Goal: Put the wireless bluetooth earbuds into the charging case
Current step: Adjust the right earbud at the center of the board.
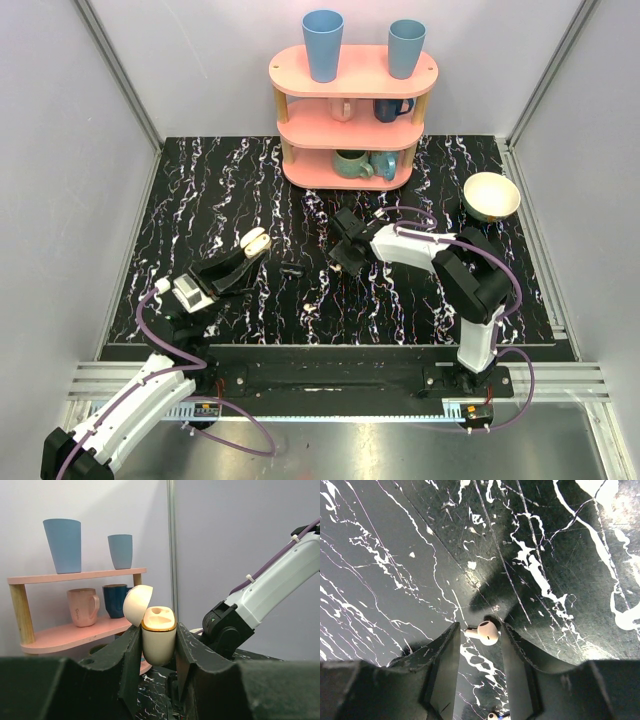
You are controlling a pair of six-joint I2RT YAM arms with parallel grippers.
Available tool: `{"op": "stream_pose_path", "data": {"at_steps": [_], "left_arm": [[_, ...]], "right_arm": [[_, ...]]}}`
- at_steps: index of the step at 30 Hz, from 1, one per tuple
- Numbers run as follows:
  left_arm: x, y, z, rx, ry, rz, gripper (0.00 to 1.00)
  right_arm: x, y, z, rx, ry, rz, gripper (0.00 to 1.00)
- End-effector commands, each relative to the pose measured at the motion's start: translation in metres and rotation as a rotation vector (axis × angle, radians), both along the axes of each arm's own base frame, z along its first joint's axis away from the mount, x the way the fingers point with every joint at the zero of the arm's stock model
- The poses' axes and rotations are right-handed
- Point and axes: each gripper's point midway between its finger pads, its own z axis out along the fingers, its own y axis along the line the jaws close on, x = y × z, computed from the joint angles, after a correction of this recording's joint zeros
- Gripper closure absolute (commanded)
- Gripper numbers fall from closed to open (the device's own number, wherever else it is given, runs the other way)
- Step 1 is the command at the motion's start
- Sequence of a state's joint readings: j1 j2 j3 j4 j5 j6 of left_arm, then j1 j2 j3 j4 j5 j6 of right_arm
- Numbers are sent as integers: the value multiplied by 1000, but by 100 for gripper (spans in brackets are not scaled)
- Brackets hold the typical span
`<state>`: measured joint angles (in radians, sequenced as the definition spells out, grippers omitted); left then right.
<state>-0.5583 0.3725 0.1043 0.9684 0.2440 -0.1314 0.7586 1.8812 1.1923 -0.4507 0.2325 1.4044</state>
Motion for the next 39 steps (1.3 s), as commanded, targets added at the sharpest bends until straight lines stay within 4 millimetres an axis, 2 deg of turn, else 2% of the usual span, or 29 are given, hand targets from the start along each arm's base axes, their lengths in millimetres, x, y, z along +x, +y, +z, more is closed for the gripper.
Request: {"op": "stream_pose_path", "data": {"at_steps": [1,24,28,31,35,37,38,39], "left_arm": [[-5,8,19,-42,-48,21,100],[-6,7,21,-44,-51,17,100],[-6,7,20,-43,-50,17,100],[-6,7,20,-43,-50,17,100],[-6,8,20,-43,-50,19,100],[-6,8,21,-44,-53,18,100],[-7,8,21,-44,-53,18,100],[-6,8,20,-43,-51,20,100]], "right_arm": [[2,9,6,14,-4,4,56],[-2,7,-8,-32,12,58,71],[0,9,-9,-48,5,100,78],[2,10,-7,-78,-17,185,79],[4,19,1,-116,-92,447,79],[6,25,11,-105,-146,516,78],[0,23,7,-112,-152,590,78],[1,29,12,-96,-191,628,76]]}}
